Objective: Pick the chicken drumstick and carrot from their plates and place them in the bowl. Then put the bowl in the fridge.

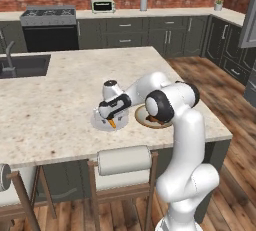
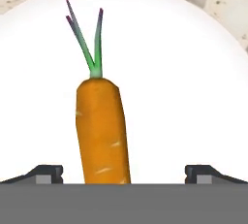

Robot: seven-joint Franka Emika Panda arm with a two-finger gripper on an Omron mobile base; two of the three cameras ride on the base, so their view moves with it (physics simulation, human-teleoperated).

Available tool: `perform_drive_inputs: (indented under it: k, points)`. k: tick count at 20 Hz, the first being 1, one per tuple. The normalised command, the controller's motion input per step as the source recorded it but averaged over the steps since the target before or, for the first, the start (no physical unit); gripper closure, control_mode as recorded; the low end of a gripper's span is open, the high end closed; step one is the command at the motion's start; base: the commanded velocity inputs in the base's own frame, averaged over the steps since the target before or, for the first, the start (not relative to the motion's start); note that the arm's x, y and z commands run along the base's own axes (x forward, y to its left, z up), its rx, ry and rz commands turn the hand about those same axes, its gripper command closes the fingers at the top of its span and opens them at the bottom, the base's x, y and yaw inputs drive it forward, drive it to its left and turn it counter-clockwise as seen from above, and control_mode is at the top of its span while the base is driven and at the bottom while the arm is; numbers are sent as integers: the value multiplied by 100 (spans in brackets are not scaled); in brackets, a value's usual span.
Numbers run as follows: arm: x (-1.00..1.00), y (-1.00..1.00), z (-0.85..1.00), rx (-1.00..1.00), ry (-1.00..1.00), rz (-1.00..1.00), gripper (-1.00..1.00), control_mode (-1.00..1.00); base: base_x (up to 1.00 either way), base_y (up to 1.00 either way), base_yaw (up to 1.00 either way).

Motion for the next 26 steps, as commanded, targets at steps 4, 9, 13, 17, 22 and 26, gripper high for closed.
perform_drive_inputs:
  k: [4,9,13,17,22,26]
  points:
    - [5,6,-17,0,0,0,-100,-100,0,0,0]
    - [0,7,-8,1,-1,0,100,-100,0,0,0]
    - [0,5,1,2,-4,0,100,-100,0,0,0]
    - [-15,-9,4,3,0,0,100,-100,0,0,0]
    - [-19,-7,36,15,0,1,100,-100,0,0,0]
    - [-35,-3,68,17,0,4,100,-100,0,0,0]
